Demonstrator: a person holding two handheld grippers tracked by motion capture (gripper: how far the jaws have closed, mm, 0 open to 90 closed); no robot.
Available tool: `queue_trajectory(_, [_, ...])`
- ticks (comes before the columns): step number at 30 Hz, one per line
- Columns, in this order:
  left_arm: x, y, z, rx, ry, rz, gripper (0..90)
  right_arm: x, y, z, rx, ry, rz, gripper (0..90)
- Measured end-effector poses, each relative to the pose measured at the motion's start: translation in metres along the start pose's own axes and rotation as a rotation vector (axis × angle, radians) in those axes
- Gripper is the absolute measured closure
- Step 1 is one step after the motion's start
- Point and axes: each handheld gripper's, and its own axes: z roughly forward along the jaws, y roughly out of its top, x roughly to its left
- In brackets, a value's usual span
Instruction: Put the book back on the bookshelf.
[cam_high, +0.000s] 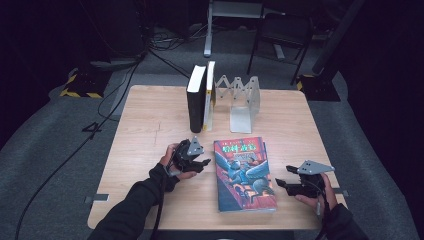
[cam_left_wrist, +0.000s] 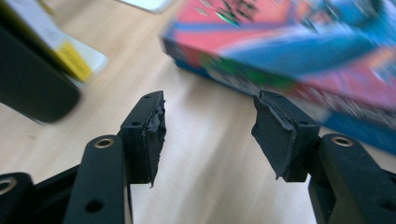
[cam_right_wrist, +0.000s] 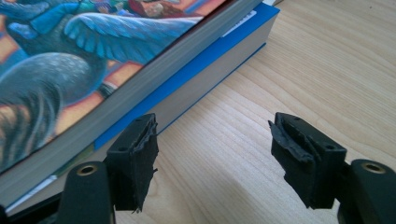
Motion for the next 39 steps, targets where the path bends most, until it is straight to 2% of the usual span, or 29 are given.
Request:
queue_trajectory(3, [-0.006,-0.007,-0.004,0.019,-0.02,0.02,41.0,0.003,0.001,-0.003,-0.006,0.0,-0.006,30.2])
queue_trajectory(10, [-0.019,-0.023,-0.012,0.035,-0.077,0.014,36.4,0.016,0.004,-0.009,-0.011,0.045,-0.034,28.8])
queue_trajectory(16, [-0.029,-0.032,-0.015,0.055,-0.12,0.029,31.7,0.027,0.005,-0.015,-0.015,0.089,-0.058,28.7])
queue_trajectory(23, [-0.038,-0.04,-0.016,0.074,-0.16,0.032,30.2,0.033,0.005,-0.024,-0.023,0.111,-0.054,28.3])
queue_trajectory(29, [-0.044,-0.044,-0.017,0.074,-0.167,0.038,29.5,0.04,0.002,-0.033,-0.005,0.151,-0.074,30.2])
queue_trajectory(34, [-0.048,-0.047,-0.019,0.07,-0.171,0.011,27.4,0.043,0.0,-0.038,-0.005,0.193,-0.083,31.9])
queue_trajectory(39, [-0.047,-0.047,-0.017,0.067,-0.162,0.01,23.0,0.049,0.002,-0.035,0.01,0.226,-0.094,31.8])
